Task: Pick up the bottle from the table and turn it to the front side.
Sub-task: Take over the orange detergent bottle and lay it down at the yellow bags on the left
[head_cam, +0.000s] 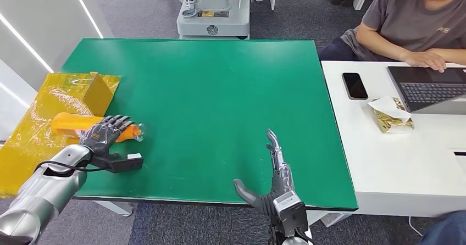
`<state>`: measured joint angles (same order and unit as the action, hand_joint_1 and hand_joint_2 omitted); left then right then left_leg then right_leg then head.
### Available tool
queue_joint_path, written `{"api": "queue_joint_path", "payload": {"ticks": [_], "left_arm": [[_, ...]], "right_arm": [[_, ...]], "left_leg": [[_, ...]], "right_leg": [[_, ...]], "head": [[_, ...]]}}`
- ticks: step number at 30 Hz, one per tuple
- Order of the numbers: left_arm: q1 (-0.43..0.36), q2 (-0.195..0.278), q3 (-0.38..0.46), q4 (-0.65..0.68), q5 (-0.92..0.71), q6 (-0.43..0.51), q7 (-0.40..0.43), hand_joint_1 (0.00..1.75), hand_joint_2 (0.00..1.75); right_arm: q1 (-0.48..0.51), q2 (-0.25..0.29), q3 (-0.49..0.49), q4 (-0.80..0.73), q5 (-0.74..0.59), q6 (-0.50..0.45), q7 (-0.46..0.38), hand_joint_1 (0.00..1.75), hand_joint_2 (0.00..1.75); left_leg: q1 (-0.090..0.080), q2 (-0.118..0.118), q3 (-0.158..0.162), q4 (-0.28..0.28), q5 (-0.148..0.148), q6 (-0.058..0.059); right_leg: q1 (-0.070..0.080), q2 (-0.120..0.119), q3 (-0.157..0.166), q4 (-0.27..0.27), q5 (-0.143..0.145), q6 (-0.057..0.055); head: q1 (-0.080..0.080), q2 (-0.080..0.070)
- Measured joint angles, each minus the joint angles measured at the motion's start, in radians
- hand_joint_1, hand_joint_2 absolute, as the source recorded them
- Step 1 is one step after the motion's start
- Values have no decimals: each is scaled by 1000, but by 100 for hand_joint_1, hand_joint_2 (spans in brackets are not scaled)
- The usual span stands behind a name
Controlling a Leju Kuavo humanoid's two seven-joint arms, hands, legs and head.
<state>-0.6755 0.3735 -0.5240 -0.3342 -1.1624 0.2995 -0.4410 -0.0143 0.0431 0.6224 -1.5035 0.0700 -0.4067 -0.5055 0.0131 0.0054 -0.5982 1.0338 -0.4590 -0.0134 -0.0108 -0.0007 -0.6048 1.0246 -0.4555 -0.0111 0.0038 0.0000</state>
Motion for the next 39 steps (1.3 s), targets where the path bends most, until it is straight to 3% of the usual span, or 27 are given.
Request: {"api": "queue_joint_path", "payload": {"ticks": [12, 17, 21, 29, 39], "left_arm": [[14, 2, 0, 0, -8, 51, 39, 0, 175], [35, 17, 7, 0, 1, 127, 51, 0, 175], [63, 25, 49, -5, 62, 231, 33, 0, 175], [77, 31, 111, -13, 88, 253, 17, 0, 175], [97, 33, 237, -119, 221, 370, -157, 0, 175]], "right_arm": [[-15, 0, 10, 15, -20, -4, 2, 0, 175], [-17, 0, 16, 19, -26, -9, 1, 0, 175], [-18, 0, 17, 23, -32, -13, 0, 0, 175], [-21, 0, 20, 27, -39, -14, 0, 0, 175], [-23, 0, 23, 32, -43, -20, -7, 0, 175]], "left_leg": [[0, 0, 0, 0, 0, 0], [0, 0, 0, 0, 0, 0], [0, 0, 0, 0, 0, 0], [0, 0, 0, 0, 0, 0], [0, 0, 0, 0, 0, 0]], "right_leg": [[0, 0, 0, 0, 0, 0], [0, 0, 0, 0, 0, 0], [0, 0, 0, 0, 0, 0], [0, 0, 0, 0, 0, 0], [0, 0, -1, 0, 0, 0]], "head": [[0, 0], [0, 0], [0, 0], [0, 0], [0, 0]]}}
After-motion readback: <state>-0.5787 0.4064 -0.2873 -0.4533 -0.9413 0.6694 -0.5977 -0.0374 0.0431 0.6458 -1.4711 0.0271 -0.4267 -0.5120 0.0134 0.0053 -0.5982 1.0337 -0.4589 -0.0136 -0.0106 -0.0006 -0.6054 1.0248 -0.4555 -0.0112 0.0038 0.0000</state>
